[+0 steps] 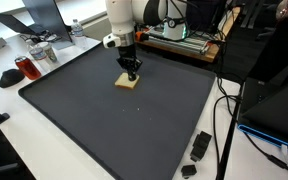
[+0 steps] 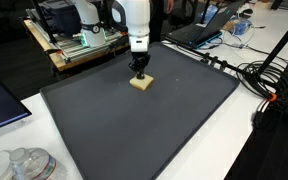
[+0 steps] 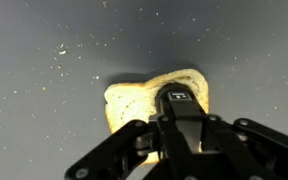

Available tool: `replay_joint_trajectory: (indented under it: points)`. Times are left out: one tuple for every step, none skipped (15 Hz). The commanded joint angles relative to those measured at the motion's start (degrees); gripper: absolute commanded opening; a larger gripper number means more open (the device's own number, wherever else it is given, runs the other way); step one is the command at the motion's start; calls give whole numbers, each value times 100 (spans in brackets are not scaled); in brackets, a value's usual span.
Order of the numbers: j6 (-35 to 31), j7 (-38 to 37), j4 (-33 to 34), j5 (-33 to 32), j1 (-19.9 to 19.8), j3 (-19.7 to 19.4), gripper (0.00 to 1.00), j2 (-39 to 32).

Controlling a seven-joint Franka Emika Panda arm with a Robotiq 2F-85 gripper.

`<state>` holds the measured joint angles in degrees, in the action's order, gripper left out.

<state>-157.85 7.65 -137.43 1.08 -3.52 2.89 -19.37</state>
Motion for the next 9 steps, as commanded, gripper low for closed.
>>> replay_joint_trajectory:
  points:
    - [-524, -51, -148, -53, 34, -117, 5, -558]
    - [-585, -193, -204, -205, 142, -219, 5, -549]
    - [-621, -331, -244, -310, 236, -294, 5, -553]
    - [-623, -492, -275, -440, 366, -385, 5, -563]
    - [-616, -613, -280, -554, 471, -458, 5, -575]
    - [-555, -789, -257, -724, 618, -559, 5, -602]
    - [-476, -878, -205, -819, 700, -590, 5, -640]
    - [-383, -1035, -146, -989, 825, -687, 5, -675]
    - [-128, -1048, -41, -973, 835, -645, 5, -720]
